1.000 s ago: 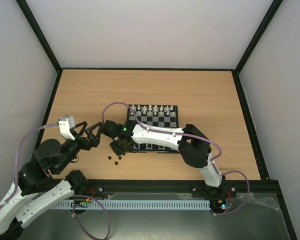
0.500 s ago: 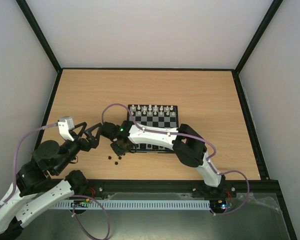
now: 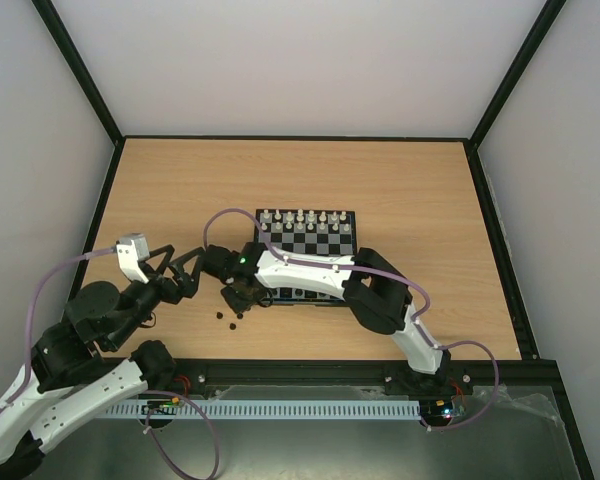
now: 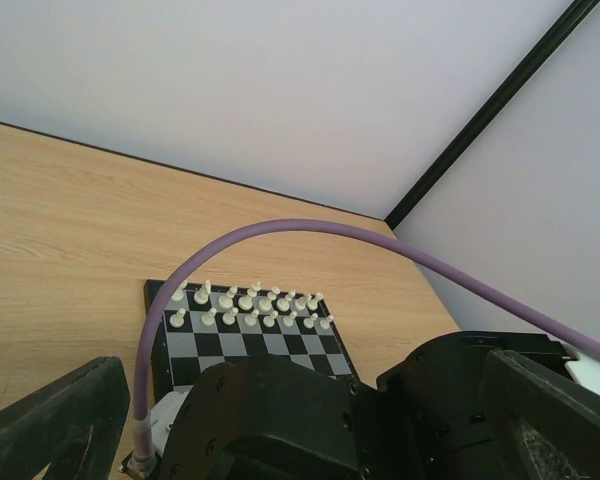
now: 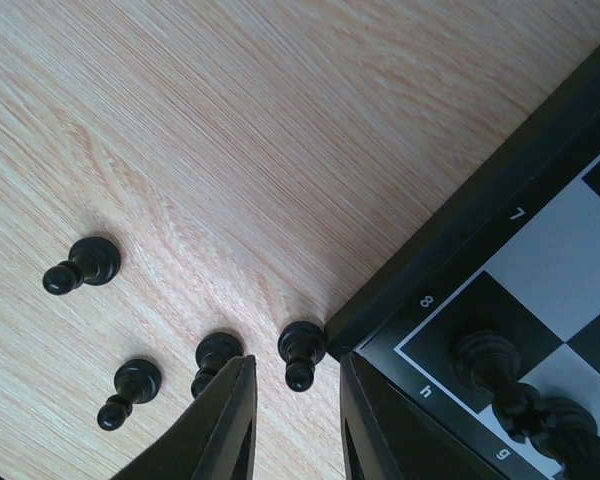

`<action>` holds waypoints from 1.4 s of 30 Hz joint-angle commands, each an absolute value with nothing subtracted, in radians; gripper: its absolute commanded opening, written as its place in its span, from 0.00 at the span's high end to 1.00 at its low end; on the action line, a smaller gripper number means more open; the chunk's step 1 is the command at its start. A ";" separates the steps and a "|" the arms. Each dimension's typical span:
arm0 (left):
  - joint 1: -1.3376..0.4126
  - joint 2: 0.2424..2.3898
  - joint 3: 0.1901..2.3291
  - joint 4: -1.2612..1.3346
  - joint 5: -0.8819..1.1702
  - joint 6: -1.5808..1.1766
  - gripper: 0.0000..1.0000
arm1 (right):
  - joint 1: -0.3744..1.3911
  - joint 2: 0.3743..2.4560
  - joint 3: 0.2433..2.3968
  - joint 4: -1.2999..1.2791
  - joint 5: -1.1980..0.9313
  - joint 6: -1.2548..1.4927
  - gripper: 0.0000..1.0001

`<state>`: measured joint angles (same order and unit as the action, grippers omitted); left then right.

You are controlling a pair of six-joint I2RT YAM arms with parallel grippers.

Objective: Set up the chess pieces on the board
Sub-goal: Pick up the chess piece at the center of the board.

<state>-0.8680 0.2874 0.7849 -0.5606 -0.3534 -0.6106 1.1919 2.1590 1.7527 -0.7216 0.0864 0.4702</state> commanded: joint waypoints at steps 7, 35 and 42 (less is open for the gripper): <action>-0.885 0.273 0.801 -0.570 -0.385 -0.617 0.01 | 1.201 2.194 1.731 -0.759 0.069 0.467 0.78; -0.894 0.277 0.800 -0.573 -0.400 -0.622 0.01 | 1.200 2.178 1.731 -0.750 0.048 0.450 0.89; -0.898 0.273 0.801 -0.577 -0.404 -0.626 0.01 | 1.200 2.104 1.736 -0.765 0.055 0.437 0.89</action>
<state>-0.8921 0.2817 0.7849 -0.5690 -0.3866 -0.6182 1.1934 2.1857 1.7397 -0.7197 0.0540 0.4522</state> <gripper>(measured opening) 0.990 0.112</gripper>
